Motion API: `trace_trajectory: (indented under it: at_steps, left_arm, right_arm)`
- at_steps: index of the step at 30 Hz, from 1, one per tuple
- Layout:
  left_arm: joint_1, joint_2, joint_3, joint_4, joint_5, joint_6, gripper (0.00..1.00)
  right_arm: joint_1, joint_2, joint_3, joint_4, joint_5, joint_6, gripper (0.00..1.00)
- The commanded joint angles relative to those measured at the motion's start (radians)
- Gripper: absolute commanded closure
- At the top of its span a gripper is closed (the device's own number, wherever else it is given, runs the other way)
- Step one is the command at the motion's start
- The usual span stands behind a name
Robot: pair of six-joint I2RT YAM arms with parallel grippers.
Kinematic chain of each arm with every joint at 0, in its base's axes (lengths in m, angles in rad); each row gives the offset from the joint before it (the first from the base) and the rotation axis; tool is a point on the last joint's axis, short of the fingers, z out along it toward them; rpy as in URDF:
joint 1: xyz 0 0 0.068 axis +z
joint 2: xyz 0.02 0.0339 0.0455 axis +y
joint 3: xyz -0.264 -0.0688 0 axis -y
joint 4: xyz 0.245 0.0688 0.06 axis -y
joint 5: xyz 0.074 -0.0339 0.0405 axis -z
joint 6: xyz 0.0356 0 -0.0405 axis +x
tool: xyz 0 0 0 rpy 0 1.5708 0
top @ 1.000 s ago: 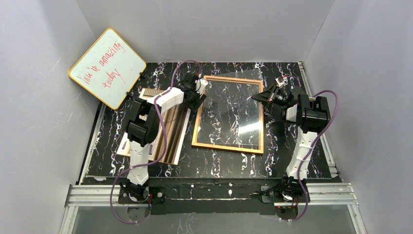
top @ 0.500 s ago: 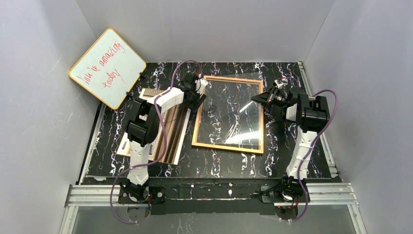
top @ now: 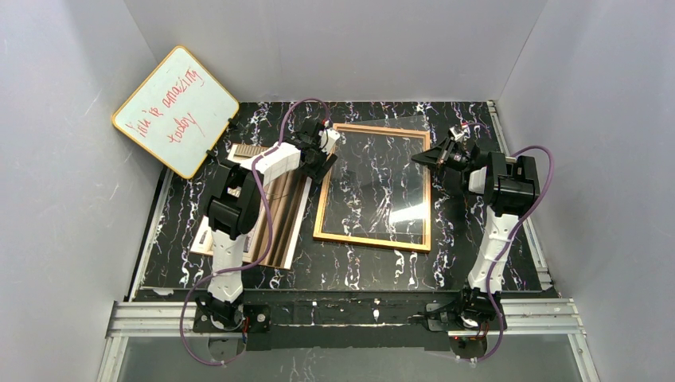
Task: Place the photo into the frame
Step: Place the photo frame item in the photo frame.
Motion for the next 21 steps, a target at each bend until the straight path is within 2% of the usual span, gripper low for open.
trace_trajectory:
  at_steps: [1, 8, 13, 19, 21]
  left_arm:
    - [-0.018, 0.032, -0.012, -0.056, 0.016, -0.003, 0.32]
    - [-0.022, 0.026, -0.019, -0.057, 0.025, -0.008, 0.33]
    - [-0.024, 0.020, -0.025, -0.055, 0.028, -0.009, 0.33]
    - [-0.024, 0.020, -0.028, -0.054, 0.031, -0.011, 0.33]
    - [-0.024, 0.018, -0.028, -0.055, 0.034, -0.014, 0.33]
  right_arm:
    - [-0.004, -0.015, 0.019, -0.003, 0.000, -0.032, 0.99]
    - [-0.003, -0.023, -0.062, 0.111, 0.031, 0.115, 0.99]
    - [0.001, -0.076, -0.123, 0.000, 0.077, 0.091, 0.99]
    - [0.003, -0.128, -0.096, -0.272, 0.106, -0.077, 0.99]
    - [0.004, -0.133, -0.093, -0.292, 0.115, -0.094, 0.99]
